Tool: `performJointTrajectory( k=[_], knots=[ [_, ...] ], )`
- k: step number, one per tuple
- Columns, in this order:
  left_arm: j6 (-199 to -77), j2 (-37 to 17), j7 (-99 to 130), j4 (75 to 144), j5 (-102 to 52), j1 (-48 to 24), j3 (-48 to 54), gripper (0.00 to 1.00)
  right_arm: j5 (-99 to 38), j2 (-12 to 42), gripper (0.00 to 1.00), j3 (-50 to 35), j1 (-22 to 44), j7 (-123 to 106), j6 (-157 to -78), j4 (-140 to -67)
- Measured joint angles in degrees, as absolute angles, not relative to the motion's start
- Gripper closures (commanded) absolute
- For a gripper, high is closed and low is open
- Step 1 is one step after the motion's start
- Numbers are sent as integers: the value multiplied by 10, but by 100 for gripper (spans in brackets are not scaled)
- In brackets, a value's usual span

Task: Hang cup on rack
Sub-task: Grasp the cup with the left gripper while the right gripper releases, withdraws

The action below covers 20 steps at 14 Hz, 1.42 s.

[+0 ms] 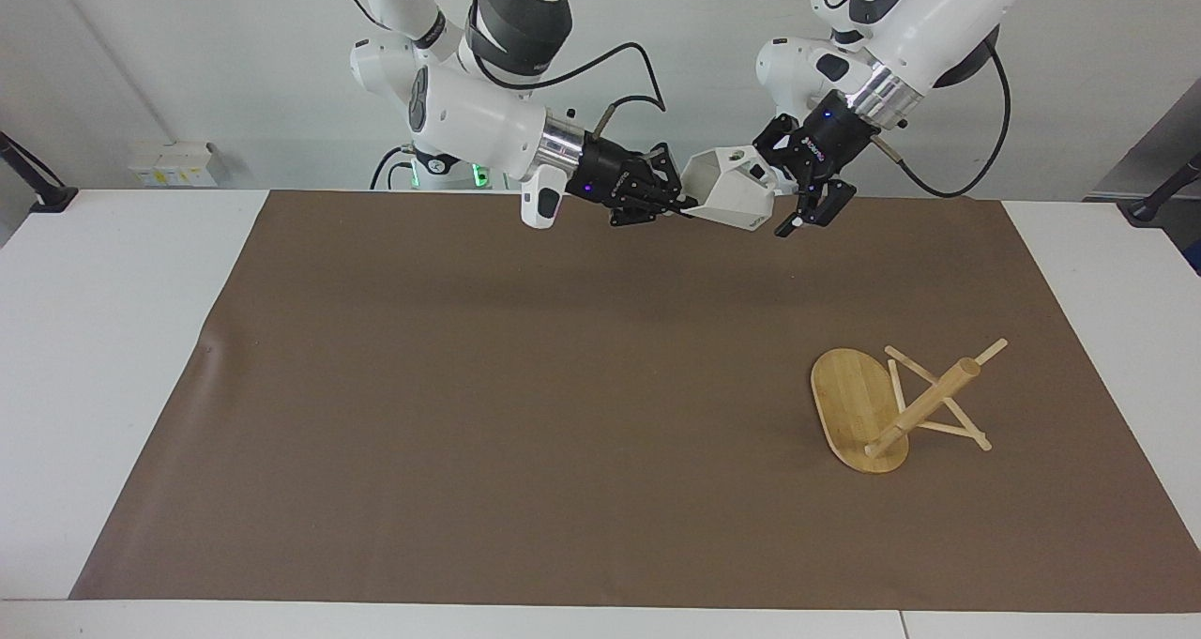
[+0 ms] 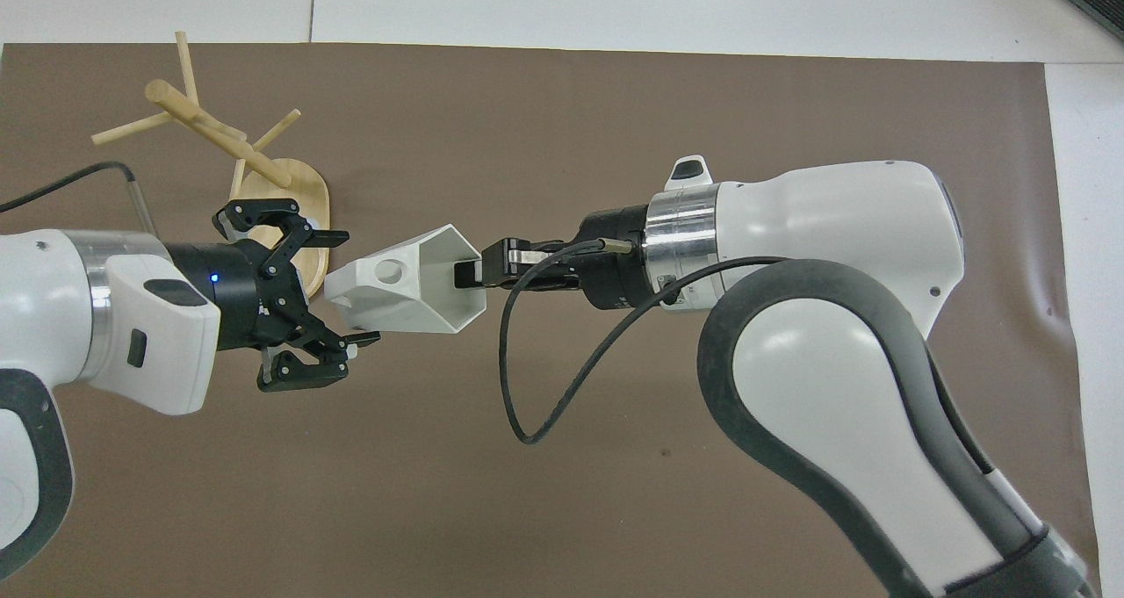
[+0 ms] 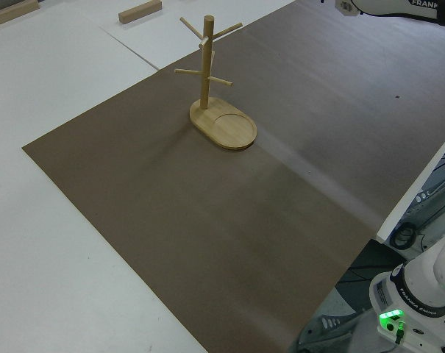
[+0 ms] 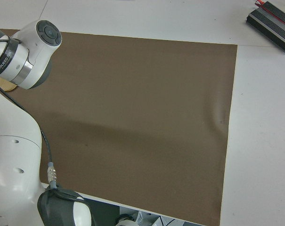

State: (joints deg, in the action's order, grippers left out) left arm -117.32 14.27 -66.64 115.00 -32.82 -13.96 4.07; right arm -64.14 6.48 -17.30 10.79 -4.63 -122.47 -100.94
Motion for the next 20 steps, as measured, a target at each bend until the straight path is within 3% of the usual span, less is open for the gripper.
performJointTrajectory(
  k=[8,9,12,13,18,19,20],
  knots=[
    [-1192,145,-665,1162,-333,-161,41,0,-639,65,100,-172,108,-46,-1225,-1011],
    [-1192,145,-663,1163,-333,-161,41,20,-639,65,100,-172,108,-46,-1225,-1011],
    [-1193,147,-643,1164,-333,-164,44,94,-637,65,100,-172,107,-47,-1226,-1012],
    [-1195,148,-641,1165,-334,-164,44,100,-637,65,100,-171,106,-50,-1225,-1012],
    [-1194,149,-628,1167,-334,-166,45,100,-637,65,100,-171,105,-51,-1224,-1012],
    [-1195,149,-627,1167,-334,-166,45,100,-637,65,87,-171,104,-51,-1224,-1012],
    [-1195,149,-626,1167,-334,-166,45,100,-637,65,52,-171,104,-51,-1225,-1012]
  ],
)
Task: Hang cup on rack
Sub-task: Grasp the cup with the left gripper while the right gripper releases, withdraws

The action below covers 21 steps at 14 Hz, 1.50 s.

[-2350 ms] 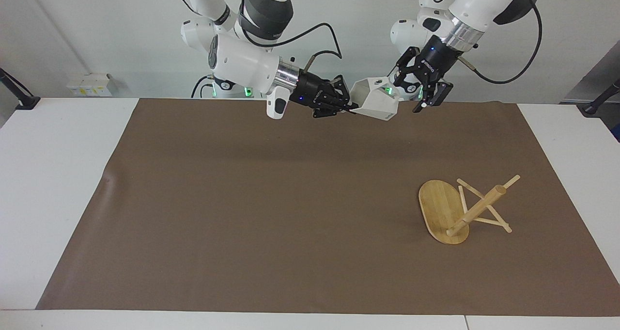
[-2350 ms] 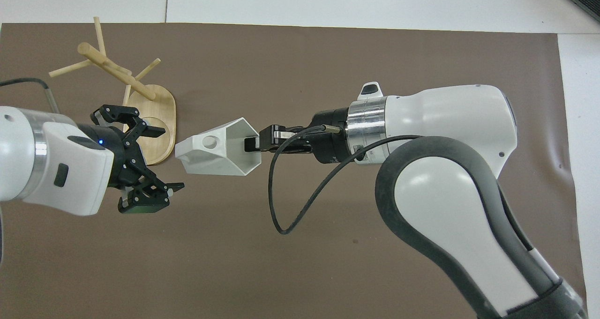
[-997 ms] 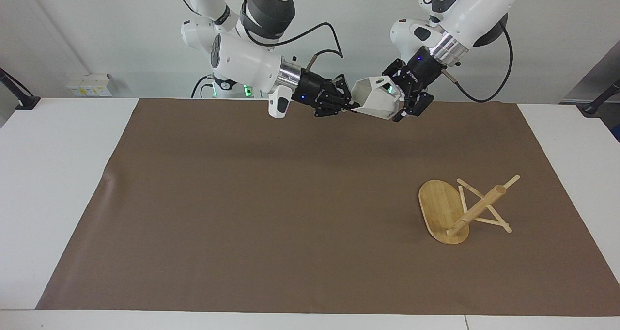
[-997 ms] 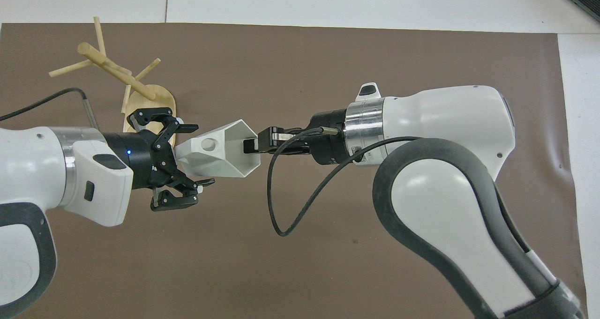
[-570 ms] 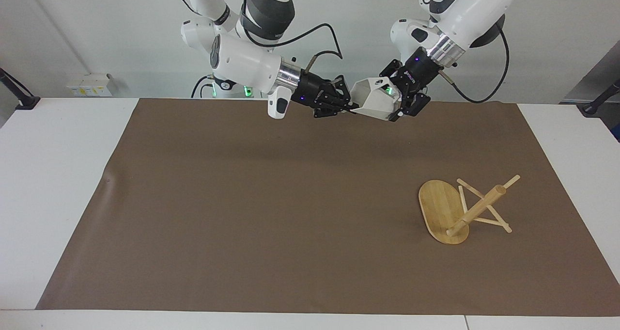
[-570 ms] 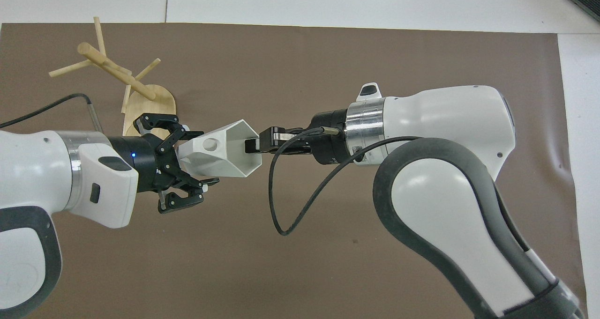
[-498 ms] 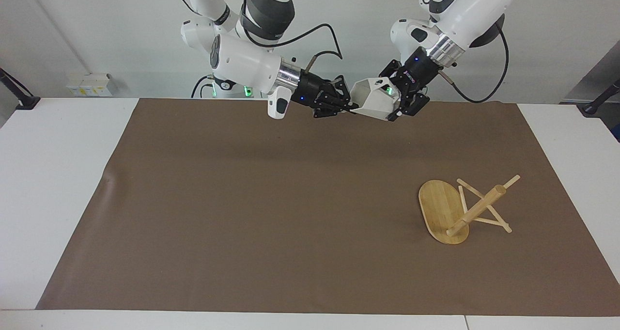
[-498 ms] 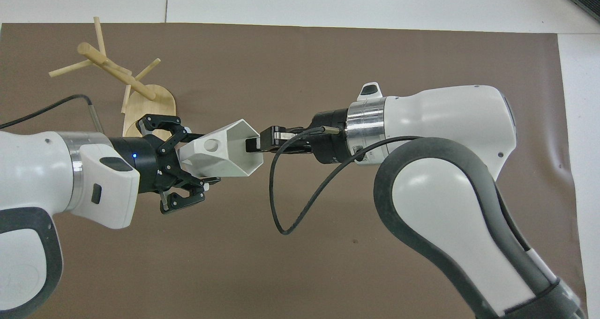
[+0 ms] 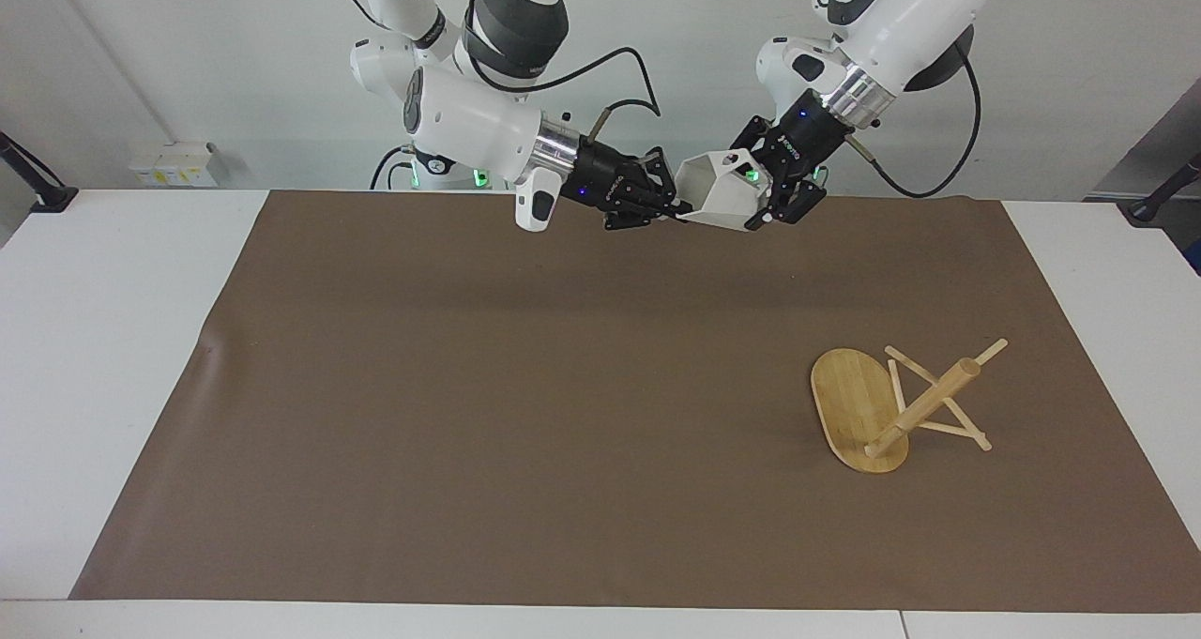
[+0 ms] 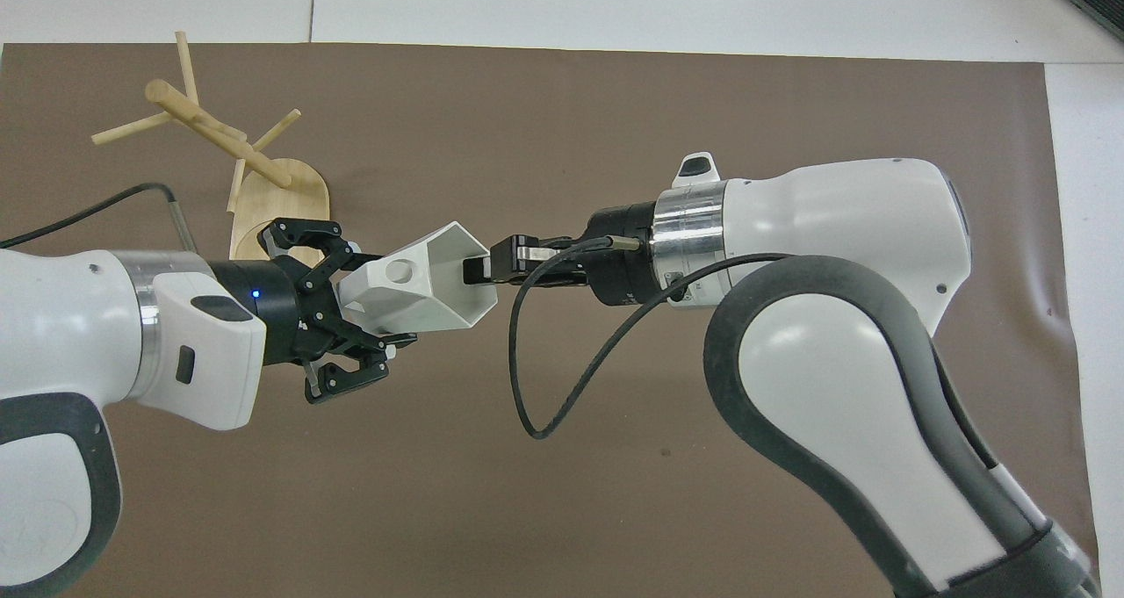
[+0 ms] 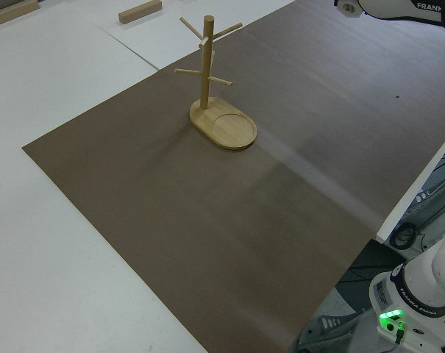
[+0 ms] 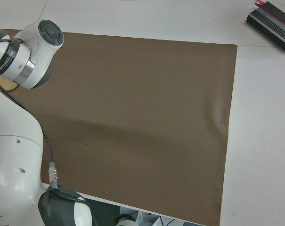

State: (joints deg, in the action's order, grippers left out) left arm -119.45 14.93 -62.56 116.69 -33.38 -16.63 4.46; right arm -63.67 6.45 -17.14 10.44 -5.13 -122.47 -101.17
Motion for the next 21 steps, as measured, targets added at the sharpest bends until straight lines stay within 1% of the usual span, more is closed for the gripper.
performJointTrajectory(
  k=[1,2,3,7,9,11,15,18,21],
  knots=[
    [-1196,149,-618,1167,-334,-168,45,100,-637,64,46,-172,104,-51,-1225,-1011],
    [-1197,149,-612,1167,-334,-170,46,100,-637,64,15,-173,105,-51,-1225,-1011],
    [-1197,149,-609,1167,-334,-171,47,100,-637,64,0,-174,107,-51,-1225,-1011],
    [-1198,149,-606,1167,-334,-171,47,100,-635,64,0,-174,108,-51,-1225,-1011],
    [-1198,149,-605,1167,-335,-171,47,100,-608,64,0,-173,107,-51,-1225,-1011],
    [-1197,149,-604,1167,-335,-171,47,100,-538,62,0,-164,102,-51,-1226,-1011],
    [-1197,149,-602,1171,-334,-170,46,100,-339,58,0,-99,90,-50,-1212,-1011],
    [-1189,149,-601,1178,-320,-152,41,100,-176,57,0,-54,83,-50,-1155,-1011],
    [-1172,150,-597,1184,-284,-114,38,100,-65,52,0,-21,82,-50,-1086,-1012]
  ],
)
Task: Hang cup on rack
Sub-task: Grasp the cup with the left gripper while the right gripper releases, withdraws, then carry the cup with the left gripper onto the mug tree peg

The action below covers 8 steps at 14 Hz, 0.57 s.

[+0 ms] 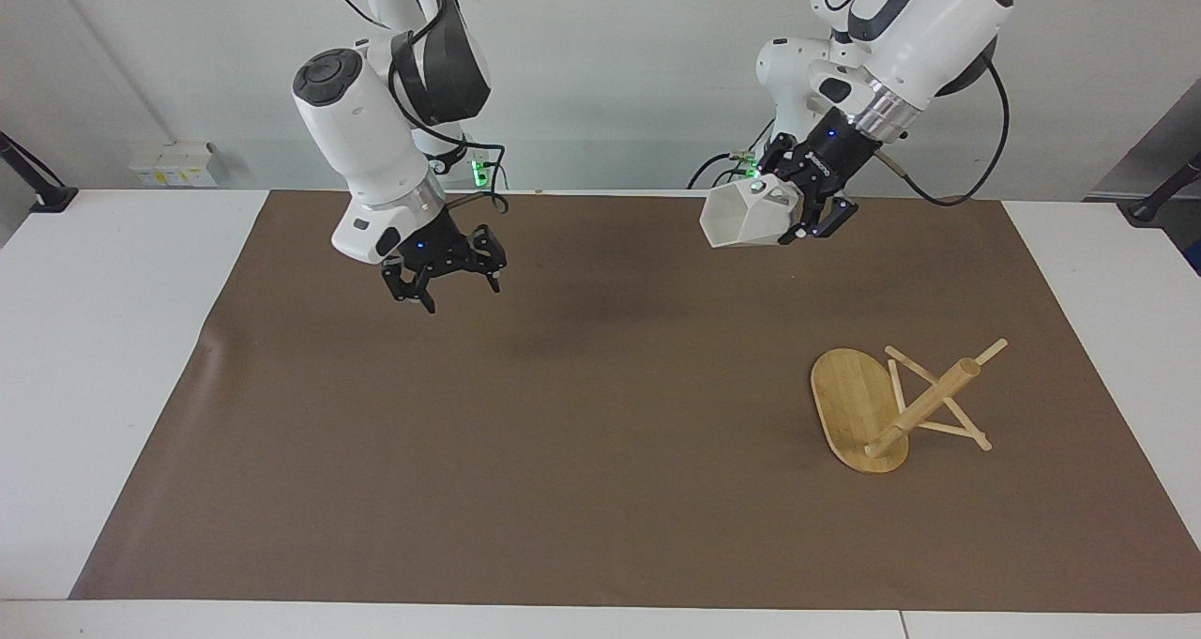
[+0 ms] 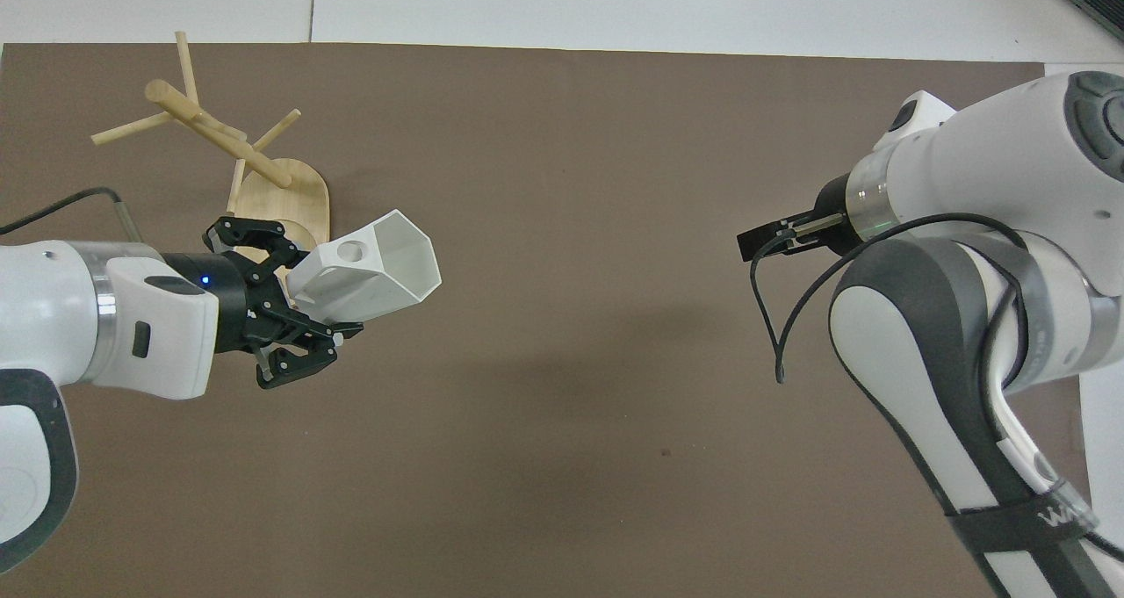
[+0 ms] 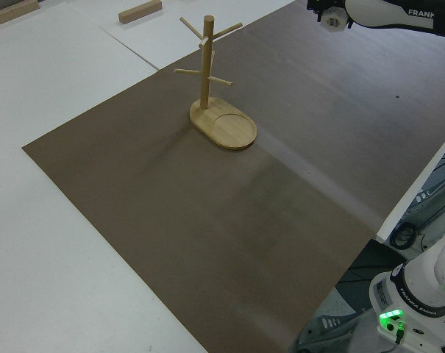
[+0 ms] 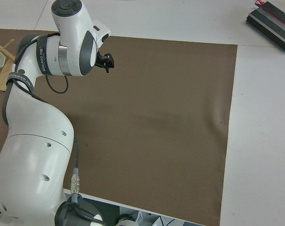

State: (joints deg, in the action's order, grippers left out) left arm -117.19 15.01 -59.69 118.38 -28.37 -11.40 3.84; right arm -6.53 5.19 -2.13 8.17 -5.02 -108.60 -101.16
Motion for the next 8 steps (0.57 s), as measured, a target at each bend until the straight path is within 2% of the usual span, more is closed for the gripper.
performJointTrajectory(
  k=[4,8],
  knots=[
    [-1169,154,-504,1190,-224,-97,39,100,-12,43,0,43,79,-50,-1012,-1012],
    [-1169,157,-352,1191,-171,-98,50,100,-9,37,0,96,77,-51,-977,-1009]
  ],
)
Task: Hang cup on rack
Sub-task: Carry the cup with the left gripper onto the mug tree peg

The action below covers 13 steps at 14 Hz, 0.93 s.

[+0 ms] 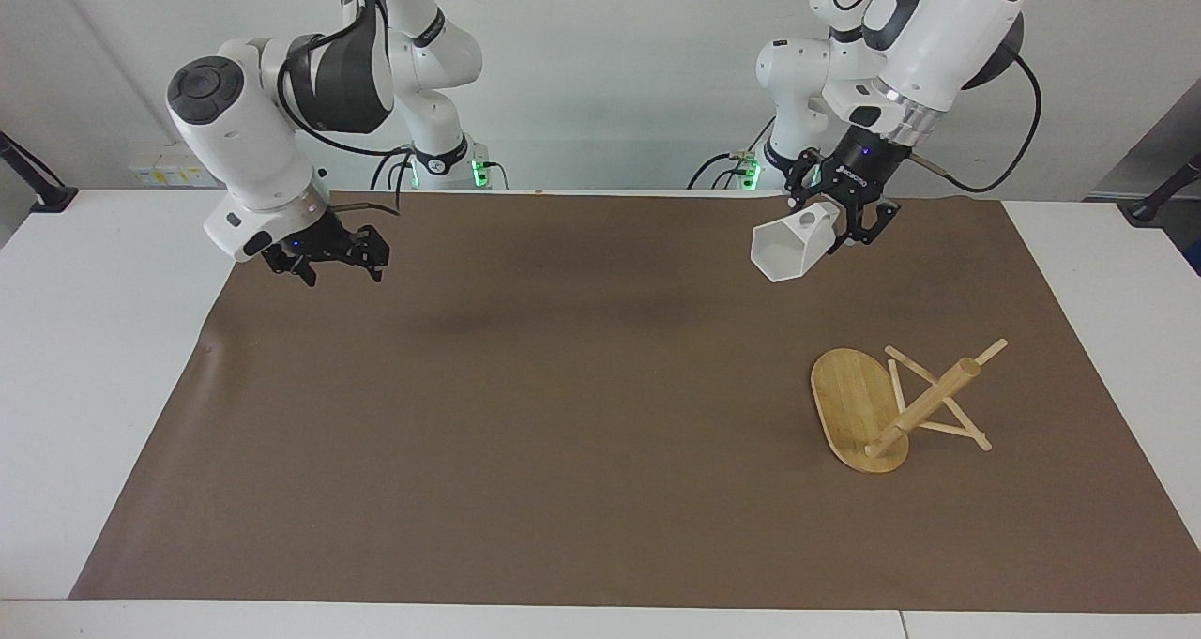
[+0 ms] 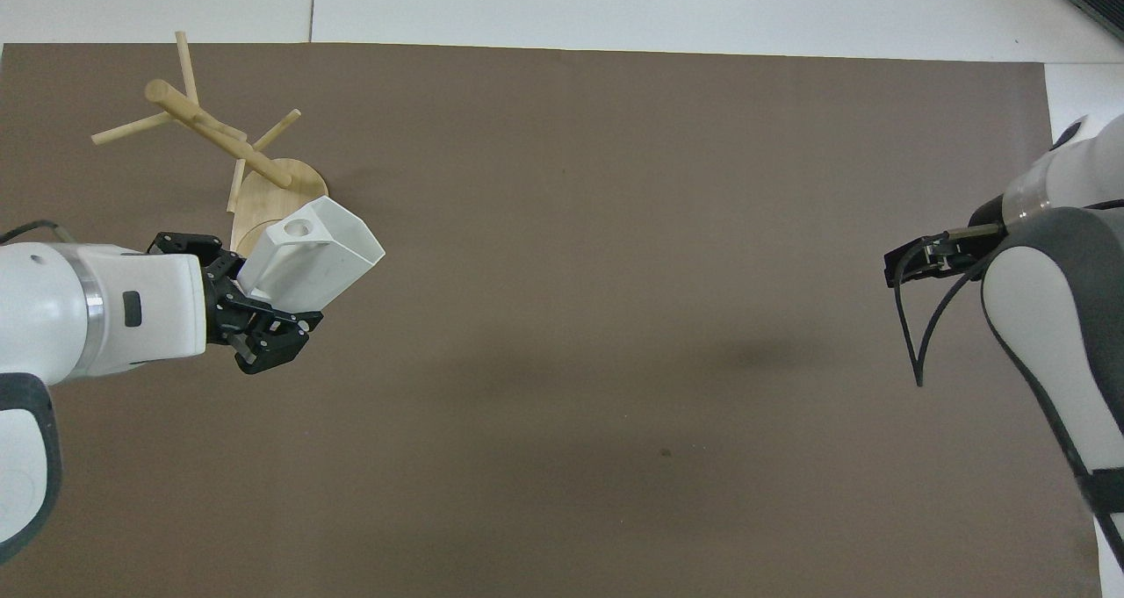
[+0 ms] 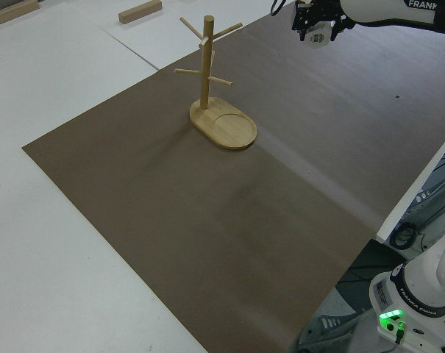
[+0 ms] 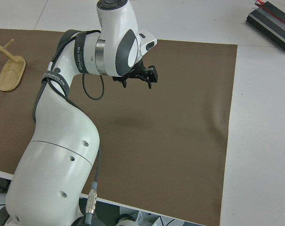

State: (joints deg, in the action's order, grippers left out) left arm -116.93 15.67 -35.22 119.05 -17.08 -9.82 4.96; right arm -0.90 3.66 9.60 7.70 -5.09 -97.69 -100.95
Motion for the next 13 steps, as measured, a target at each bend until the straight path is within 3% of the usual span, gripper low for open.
performJointTrajectory(
  k=[5,13],
  knots=[
    [-1184,157,-228,1195,-145,-100,67,100,-8,24,0,98,53,-51,-914,-964],
    [-1404,88,-222,1235,-144,-100,65,100,-8,16,0,79,-13,-51,-883,-935]
  ],
)
